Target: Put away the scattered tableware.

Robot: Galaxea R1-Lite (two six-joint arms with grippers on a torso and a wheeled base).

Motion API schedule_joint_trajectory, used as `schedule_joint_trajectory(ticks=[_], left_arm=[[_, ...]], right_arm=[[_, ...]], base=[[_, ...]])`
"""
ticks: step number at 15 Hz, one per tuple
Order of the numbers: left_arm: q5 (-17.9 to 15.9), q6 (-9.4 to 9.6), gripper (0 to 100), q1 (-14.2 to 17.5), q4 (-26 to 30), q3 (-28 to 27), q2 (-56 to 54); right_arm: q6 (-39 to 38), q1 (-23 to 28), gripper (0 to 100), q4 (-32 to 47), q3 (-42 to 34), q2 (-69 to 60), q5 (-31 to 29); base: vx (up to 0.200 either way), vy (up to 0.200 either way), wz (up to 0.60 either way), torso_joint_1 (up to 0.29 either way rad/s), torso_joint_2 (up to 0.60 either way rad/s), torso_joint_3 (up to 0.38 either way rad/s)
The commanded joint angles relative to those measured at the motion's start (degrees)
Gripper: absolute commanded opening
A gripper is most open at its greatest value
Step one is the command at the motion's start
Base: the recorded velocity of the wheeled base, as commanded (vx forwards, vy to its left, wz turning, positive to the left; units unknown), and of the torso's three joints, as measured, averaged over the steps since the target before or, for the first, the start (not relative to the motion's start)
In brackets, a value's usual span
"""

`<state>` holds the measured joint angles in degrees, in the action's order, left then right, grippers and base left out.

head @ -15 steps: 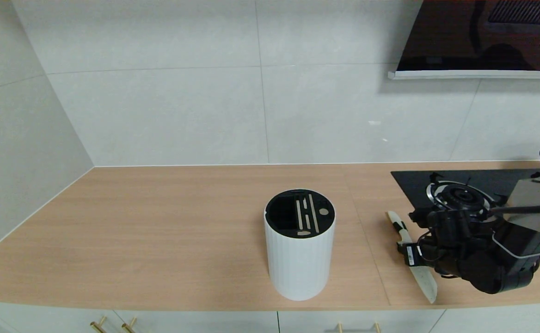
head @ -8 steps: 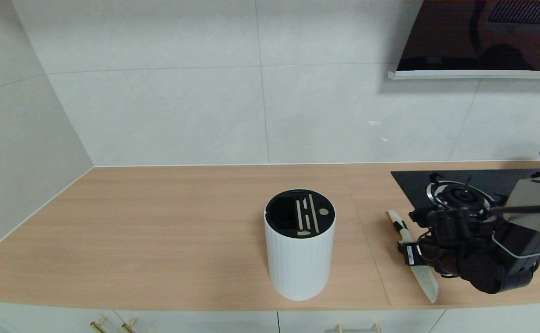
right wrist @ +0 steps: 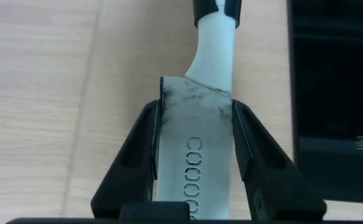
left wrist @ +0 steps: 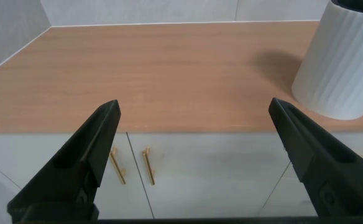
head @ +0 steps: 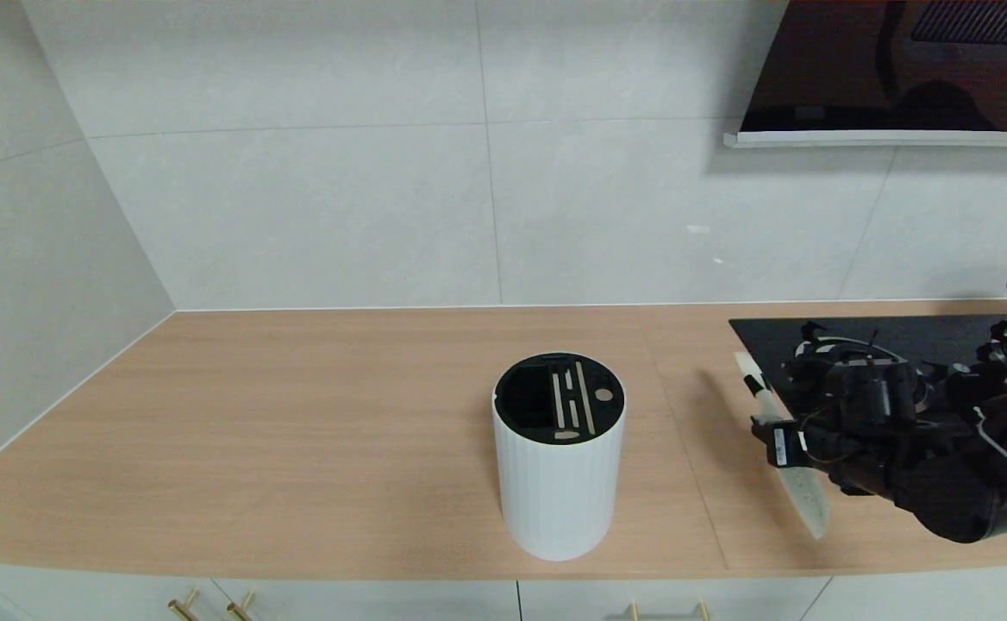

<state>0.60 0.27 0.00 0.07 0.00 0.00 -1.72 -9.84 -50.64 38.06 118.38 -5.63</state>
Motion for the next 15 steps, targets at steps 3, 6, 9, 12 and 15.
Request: schedule_joint_trajectory(ticks=[3,6,9,12,15], left_arm=[[0.1,-0.18,100,0.0,-6.8,-0.2,0.0],[-4.7,0.35,100,-0.2,-3.9,-5.5,1.5],[-20.4,0.35,100,-0.5,7.0,-15.9,10.5],[-28.3,0.96,100,-1.0,6.8,-30.6,32.2],[-32.5,1.4,100,-5.0,3.8,-40.4,47.8]], right_arm=[[0.4,-4.8,0,-0.2,-4.1,-12.5,-0.8],[0.4,-8.8,0,0.3,-3.9,-18.4,-3.3],[0.6,-11.7,0,0.7,1.3,-19.5,-3.4],[1.2,-15.1,0,8.5,10.5,-20.7,-3.4],[1.2,-19.2,0,12.3,16.0,-21.5,-3.6]], base=[[0.0,0.0,0.0,0.0,0.0,0.0],[0.0,0.0,0.0,0.0,0.0,0.0],[0.0,0.0,0.0,0.0,0.0,0.0],[0.0,0.0,0.0,0.0,0.0,0.0],[0.0,0.0,0.0,0.0,0.0,0.0]])
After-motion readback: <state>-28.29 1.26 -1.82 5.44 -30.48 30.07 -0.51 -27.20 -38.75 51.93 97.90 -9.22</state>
